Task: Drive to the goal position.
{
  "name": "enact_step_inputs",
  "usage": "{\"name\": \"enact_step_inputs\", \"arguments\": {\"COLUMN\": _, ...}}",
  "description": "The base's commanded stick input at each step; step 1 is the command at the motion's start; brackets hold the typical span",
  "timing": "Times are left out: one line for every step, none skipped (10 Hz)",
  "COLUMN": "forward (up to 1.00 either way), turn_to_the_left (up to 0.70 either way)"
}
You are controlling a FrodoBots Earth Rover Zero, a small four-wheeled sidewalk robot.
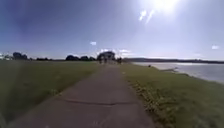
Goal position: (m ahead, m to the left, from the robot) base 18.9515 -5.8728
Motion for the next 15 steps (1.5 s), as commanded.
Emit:
{"name": "enact_step_inputs", "arguments": {"forward": 0.5, "turn_to_the_left": 0.0}}
{"name": "enact_step_inputs", "arguments": {"forward": 0.5, "turn_to_the_left": 0.0}}
{"name": "enact_step_inputs", "arguments": {"forward": 0.5, "turn_to_the_left": 0.0}}
{"name": "enact_step_inputs", "arguments": {"forward": 0.5, "turn_to_the_left": 0.0}}
{"name": "enact_step_inputs", "arguments": {"forward": 0.5, "turn_to_the_left": 0.0}}
{"name": "enact_step_inputs", "arguments": {"forward": 0.5, "turn_to_the_left": 0.0}}
{"name": "enact_step_inputs", "arguments": {"forward": 0.5, "turn_to_the_left": 0.0}}
{"name": "enact_step_inputs", "arguments": {"forward": 0.5, "turn_to_the_left": 0.0}}
{"name": "enact_step_inputs", "arguments": {"forward": 0.5, "turn_to_the_left": 0.0}}
{"name": "enact_step_inputs", "arguments": {"forward": 0.5, "turn_to_the_left": 0.0}}
{"name": "enact_step_inputs", "arguments": {"forward": 0.5, "turn_to_the_left": 0.0}}
{"name": "enact_step_inputs", "arguments": {"forward": 0.5, "turn_to_the_left": 0.0}}
{"name": "enact_step_inputs", "arguments": {"forward": 0.5, "turn_to_the_left": 0.0}}
{"name": "enact_step_inputs", "arguments": {"forward": 0.5, "turn_to_the_left": 0.0}}
{"name": "enact_step_inputs", "arguments": {"forward": 0.5, "turn_to_the_left": 0.0}}
